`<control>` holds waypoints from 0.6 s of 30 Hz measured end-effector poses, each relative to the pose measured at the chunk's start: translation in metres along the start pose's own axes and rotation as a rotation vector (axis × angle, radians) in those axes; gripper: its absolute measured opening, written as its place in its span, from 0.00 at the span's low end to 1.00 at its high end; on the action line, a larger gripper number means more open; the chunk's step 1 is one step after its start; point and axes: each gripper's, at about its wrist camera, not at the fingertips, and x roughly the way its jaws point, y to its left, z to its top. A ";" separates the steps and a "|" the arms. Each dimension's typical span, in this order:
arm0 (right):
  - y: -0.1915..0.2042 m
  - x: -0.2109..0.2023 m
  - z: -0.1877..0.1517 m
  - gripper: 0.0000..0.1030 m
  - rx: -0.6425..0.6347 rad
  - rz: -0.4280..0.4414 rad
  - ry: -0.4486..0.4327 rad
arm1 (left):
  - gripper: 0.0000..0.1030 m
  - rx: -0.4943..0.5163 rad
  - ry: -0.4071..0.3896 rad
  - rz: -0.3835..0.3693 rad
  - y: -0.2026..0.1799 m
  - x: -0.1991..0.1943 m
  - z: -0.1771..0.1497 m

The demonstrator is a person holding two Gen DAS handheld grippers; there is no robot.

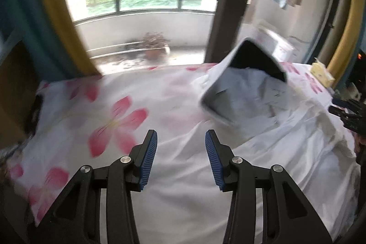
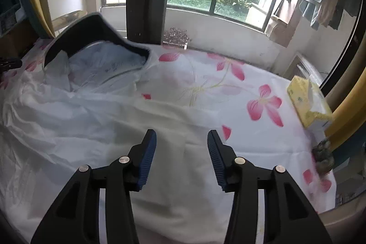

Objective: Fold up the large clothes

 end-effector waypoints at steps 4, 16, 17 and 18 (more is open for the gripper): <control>0.003 0.006 0.019 0.46 -0.038 0.017 -0.017 | 0.45 0.028 -0.007 -0.032 -0.014 0.012 0.014; 0.026 0.065 0.075 0.46 -0.168 0.092 -0.015 | 0.45 0.022 0.062 -0.061 -0.010 0.057 0.029; 0.027 0.070 0.077 0.46 -0.165 0.103 -0.011 | 0.45 0.020 0.064 -0.057 -0.008 0.059 0.028; 0.028 0.077 0.080 0.46 -0.168 0.113 -0.005 | 0.45 0.013 0.067 -0.051 -0.005 0.061 0.027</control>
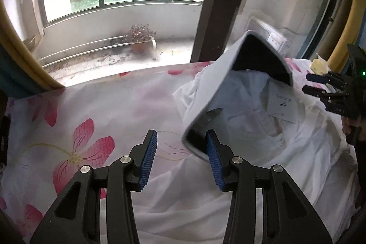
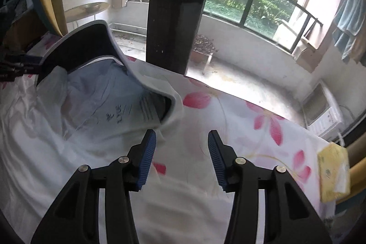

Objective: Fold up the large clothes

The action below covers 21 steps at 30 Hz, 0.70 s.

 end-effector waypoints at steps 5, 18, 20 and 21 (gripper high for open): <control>0.002 0.010 0.015 0.46 -0.028 0.040 -0.025 | 0.45 -0.039 0.005 0.013 0.014 0.008 -0.001; -0.006 0.023 0.007 0.06 -0.015 0.043 0.011 | 0.45 0.034 0.006 0.050 0.014 0.025 0.029; -0.008 0.017 0.003 0.06 -0.010 0.031 0.014 | 0.45 0.053 0.007 0.033 0.008 0.019 0.027; -0.008 0.014 0.000 0.06 -0.006 0.030 0.015 | 0.45 0.057 0.006 0.021 0.006 0.015 0.025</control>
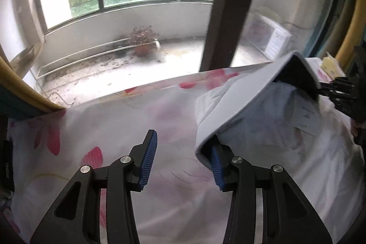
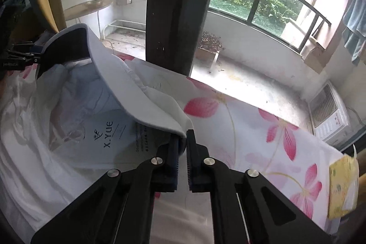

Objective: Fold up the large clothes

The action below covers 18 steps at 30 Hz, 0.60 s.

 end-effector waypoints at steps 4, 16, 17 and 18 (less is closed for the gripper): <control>0.005 -0.006 -0.007 0.06 -0.014 0.001 0.013 | 0.45 -0.036 -0.005 -0.071 -0.002 -0.025 -0.002; -0.001 -0.038 0.032 0.68 0.004 -0.002 -0.128 | 0.45 -0.144 -0.131 -0.180 -0.009 -0.036 0.049; -0.004 -0.032 0.037 0.68 0.017 -0.005 -0.122 | 0.45 -0.145 -0.128 -0.187 -0.010 -0.032 0.051; -0.006 -0.023 0.042 0.68 0.027 -0.004 -0.110 | 0.45 -0.137 -0.128 -0.186 -0.012 -0.028 0.052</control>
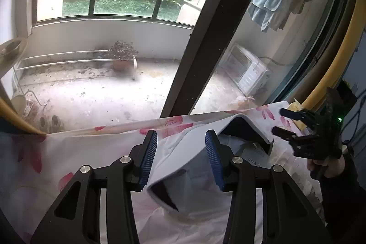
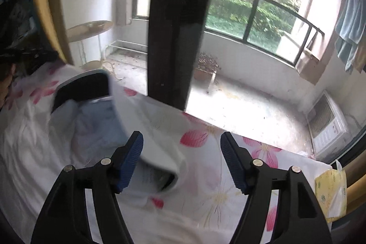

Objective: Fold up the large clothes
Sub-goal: 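Close the right gripper on the folded jacket edge while the left gripper grasps it too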

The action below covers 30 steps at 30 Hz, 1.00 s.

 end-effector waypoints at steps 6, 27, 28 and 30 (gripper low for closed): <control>0.000 0.041 -0.004 0.68 0.045 0.103 0.093 | 0.45 -0.013 0.083 0.040 0.009 0.032 -0.014; 0.025 0.041 -0.032 0.14 -0.091 0.169 0.130 | 0.52 0.125 0.228 0.014 0.018 0.049 -0.070; 0.028 0.034 -0.032 0.14 -0.124 0.124 0.099 | 0.44 0.140 0.226 0.004 0.016 0.049 -0.070; 0.034 0.022 -0.031 0.13 -0.172 0.061 0.038 | 0.26 0.171 0.211 0.015 0.010 0.047 -0.071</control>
